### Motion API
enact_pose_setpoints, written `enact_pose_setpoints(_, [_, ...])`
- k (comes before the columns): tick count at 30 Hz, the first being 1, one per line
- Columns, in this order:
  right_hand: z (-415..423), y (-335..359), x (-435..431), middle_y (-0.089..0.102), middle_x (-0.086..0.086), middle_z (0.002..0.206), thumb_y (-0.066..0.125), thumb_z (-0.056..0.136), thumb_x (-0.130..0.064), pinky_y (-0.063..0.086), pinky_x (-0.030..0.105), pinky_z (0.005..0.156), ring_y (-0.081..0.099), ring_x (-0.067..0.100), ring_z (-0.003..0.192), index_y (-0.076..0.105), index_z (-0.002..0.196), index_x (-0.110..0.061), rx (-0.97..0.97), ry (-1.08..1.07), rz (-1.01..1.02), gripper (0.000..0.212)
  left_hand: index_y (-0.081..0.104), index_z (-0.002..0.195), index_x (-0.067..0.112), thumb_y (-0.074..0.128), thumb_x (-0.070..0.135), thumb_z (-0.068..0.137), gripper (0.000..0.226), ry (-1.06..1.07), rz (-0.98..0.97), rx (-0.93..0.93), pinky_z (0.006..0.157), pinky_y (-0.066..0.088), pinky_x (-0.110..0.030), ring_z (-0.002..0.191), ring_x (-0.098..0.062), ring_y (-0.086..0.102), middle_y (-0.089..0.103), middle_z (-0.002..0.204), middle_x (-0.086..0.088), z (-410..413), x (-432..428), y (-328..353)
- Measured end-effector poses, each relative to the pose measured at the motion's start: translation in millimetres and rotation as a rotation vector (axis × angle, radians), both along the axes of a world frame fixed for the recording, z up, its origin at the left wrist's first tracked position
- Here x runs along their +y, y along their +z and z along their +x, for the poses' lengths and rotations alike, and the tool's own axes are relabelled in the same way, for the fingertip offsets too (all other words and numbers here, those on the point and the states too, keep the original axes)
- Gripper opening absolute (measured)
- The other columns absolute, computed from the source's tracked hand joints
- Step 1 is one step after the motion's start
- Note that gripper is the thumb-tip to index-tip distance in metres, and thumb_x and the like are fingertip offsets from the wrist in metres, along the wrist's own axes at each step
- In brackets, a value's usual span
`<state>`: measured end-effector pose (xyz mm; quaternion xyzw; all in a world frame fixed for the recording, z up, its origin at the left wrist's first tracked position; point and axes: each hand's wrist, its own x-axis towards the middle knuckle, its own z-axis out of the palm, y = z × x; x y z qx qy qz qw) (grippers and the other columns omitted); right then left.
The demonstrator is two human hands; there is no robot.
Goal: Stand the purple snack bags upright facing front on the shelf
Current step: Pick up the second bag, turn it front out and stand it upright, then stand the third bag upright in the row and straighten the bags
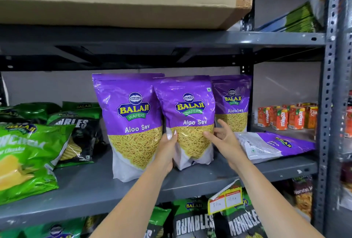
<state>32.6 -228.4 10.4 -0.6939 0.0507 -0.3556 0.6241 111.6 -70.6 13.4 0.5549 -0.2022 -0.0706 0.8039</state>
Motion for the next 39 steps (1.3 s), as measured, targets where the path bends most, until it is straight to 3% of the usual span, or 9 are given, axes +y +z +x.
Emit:
enact_pose_setpoints(3, [4, 3, 2, 0.066, 0.009, 0.106, 0.079, 0.074, -0.024, 0.051, 0.031, 0.088, 0.066, 0.021, 0.096, 0.060, 0.116, -0.027, -0.042, 0.000, -0.043, 0.046, 0.049, 0.112, 0.015, 0.046, 0.018, 0.100, 0.013, 0.122, 0.051, 0.031, 0.086, 0.050, -0.034, 0.100, -0.025, 0.060, 0.061, 0.104, -0.012, -3, -11, 9])
enact_pose_setpoints(6, [7, -2, 2, 0.068, 0.008, 0.105, 0.084, 0.059, -0.045, 0.054, 0.033, 0.083, 0.067, 0.024, 0.096, 0.061, 0.115, -0.029, -0.086, -0.017, -0.047, 0.062, 0.048, 0.117, 0.011, 0.041, 0.020, 0.101, 0.020, 0.190, 0.126, 0.029, 0.081, 0.043, -0.029, 0.094, -0.021, 0.056, 0.057, 0.095, -0.007, -5, -20, 11])
enact_pose_setpoints(9, [6, -7, 4, 0.067, -0.002, 0.108, 0.080, 0.070, -0.032, 0.051, 0.021, 0.079, 0.065, 0.011, 0.097, 0.054, 0.123, -0.025, -0.091, -0.048, -0.068, 0.059, 0.046, 0.127, 0.005, 0.038, 0.028, 0.102, 0.034, 0.230, 0.176, 0.046, 0.080, 0.037, -0.027, 0.083, -0.020, 0.053, 0.054, 0.088, -0.004, -3, -25, 7])
enact_pose_setpoints(12, [3, -5, 8, 0.069, -0.008, 0.106, 0.073, 0.080, -0.023, 0.048, 0.008, 0.070, 0.065, -0.007, 0.088, 0.053, 0.126, -0.020, -0.081, -0.021, -0.122, 0.050, 0.046, 0.124, 0.002, 0.033, 0.031, 0.103, 0.038, 0.280, 0.261, -0.015, 0.081, 0.038, -0.029, 0.102, -0.028, 0.057, 0.059, 0.099, -0.011, -2, -25, 4])
enact_pose_setpoints(18, [-3, -1, 6, 0.069, -0.010, 0.117, 0.069, 0.083, -0.029, 0.050, 0.029, 0.094, 0.063, 0.004, 0.109, 0.053, 0.122, -0.038, -0.043, 0.017, -0.186, 0.043, 0.047, 0.117, 0.002, 0.028, 0.025, 0.103, 0.033, 0.356, 0.389, -0.157, 0.074, 0.035, -0.031, 0.105, -0.035, 0.058, 0.060, 0.105, -0.020, 1, -20, -5])
enact_pose_setpoints(24, [-8, 3, 10, 0.062, -0.018, 0.116, 0.064, 0.088, -0.027, 0.046, 0.032, 0.099, 0.057, 0.003, 0.113, 0.046, 0.124, -0.038, -0.016, 0.040, -0.204, 0.042, 0.047, 0.121, 0.003, 0.034, 0.028, 0.101, 0.035, 0.482, 0.230, -0.089, 0.087, 0.043, -0.039, 0.108, -0.036, 0.057, 0.061, 0.118, -0.020, -16, -32, -5])
enact_pose_setpoints(30, [-13, 9, 19, 0.053, -0.021, 0.104, 0.069, 0.085, -0.025, 0.039, 0.027, 0.095, 0.053, 0.005, 0.104, 0.025, 0.146, -0.023, -0.010, -0.066, -0.124, 0.076, 0.019, 0.150, 0.004, 0.046, 0.026, 0.098, 0.062, 0.583, 0.218, -0.116, 0.121, 0.011, -0.042, 0.149, -0.026, 0.012, 0.013, 0.161, -0.014, -58, -43, 1])
enact_pose_setpoints(35, [-18, 19, 23, 0.046, 0.001, 0.131, 0.069, 0.082, -0.035, 0.036, 0.043, 0.112, 0.046, 0.018, 0.126, 0.020, 0.149, -0.023, -0.001, -0.139, -0.093, 0.084, 0.014, 0.152, 0.011, 0.050, 0.029, 0.095, 0.069, 0.581, 0.240, -0.243, 0.122, 0.003, -0.040, 0.150, -0.020, -0.003, 0.000, 0.163, -0.007, -81, -44, -7])
enact_pose_setpoints(39, [-42, 33, 18, 0.053, 0.005, 0.131, 0.065, 0.086, -0.027, 0.041, 0.034, 0.104, 0.052, 0.017, 0.121, 0.037, 0.142, -0.017, -0.052, -0.296, -0.200, 0.064, 0.021, 0.149, 0.012, 0.053, 0.020, 0.092, 0.066, 0.573, 0.217, -0.600, 0.121, 0.004, -0.033, 0.150, -0.016, -0.003, 0.008, 0.162, -0.002, -104, -48, -7])
